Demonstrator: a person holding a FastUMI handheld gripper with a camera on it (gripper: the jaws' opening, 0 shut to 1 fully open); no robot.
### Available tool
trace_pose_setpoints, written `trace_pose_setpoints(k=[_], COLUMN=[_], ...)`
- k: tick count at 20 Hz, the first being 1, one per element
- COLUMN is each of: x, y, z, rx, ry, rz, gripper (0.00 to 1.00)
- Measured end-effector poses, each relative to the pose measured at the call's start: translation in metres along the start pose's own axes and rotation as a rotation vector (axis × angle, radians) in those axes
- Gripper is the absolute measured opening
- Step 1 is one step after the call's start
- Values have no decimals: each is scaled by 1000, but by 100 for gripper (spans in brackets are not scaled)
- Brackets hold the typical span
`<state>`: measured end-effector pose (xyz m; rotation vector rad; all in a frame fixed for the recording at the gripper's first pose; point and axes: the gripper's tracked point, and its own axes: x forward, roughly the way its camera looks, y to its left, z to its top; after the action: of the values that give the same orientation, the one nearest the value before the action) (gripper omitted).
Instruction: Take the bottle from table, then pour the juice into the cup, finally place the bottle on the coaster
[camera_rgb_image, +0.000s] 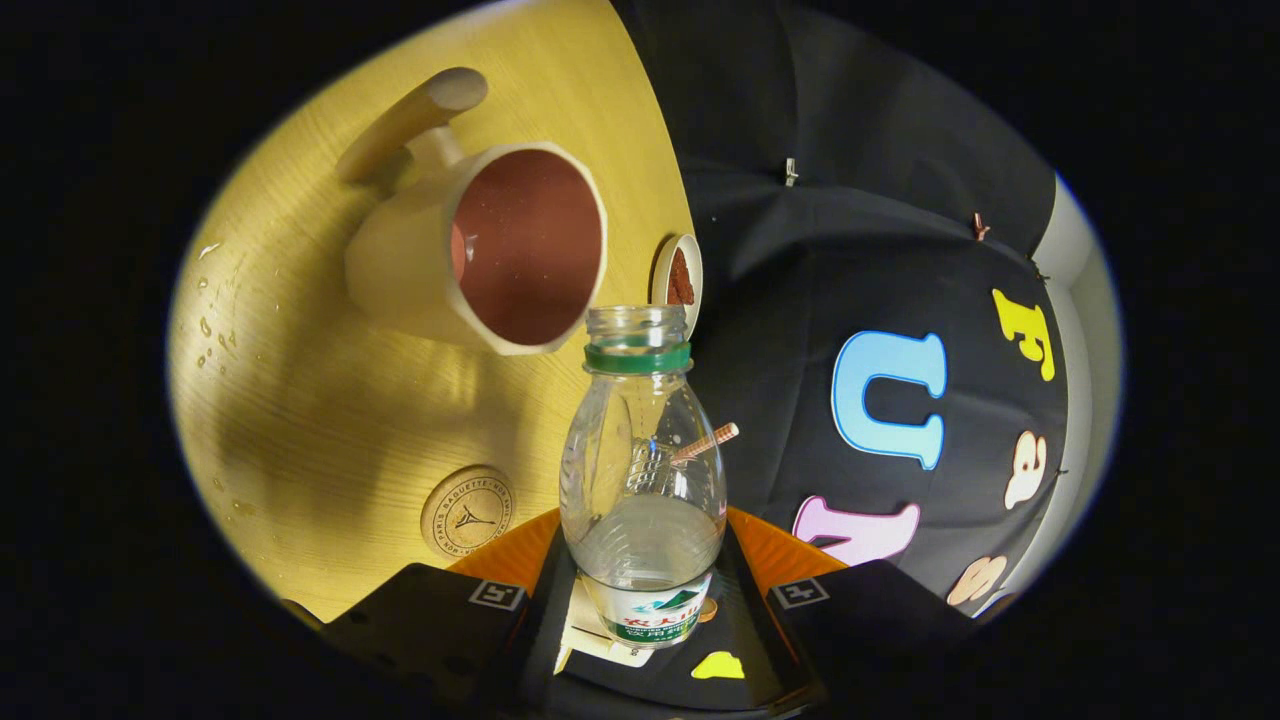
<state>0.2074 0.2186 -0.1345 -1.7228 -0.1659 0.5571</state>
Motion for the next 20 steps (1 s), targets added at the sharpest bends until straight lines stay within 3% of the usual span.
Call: trace_pose_setpoints(k=[20], x=[6], y=[-7], z=[2], rx=[-114], ry=[-17], rz=[-8], gripper=[74])
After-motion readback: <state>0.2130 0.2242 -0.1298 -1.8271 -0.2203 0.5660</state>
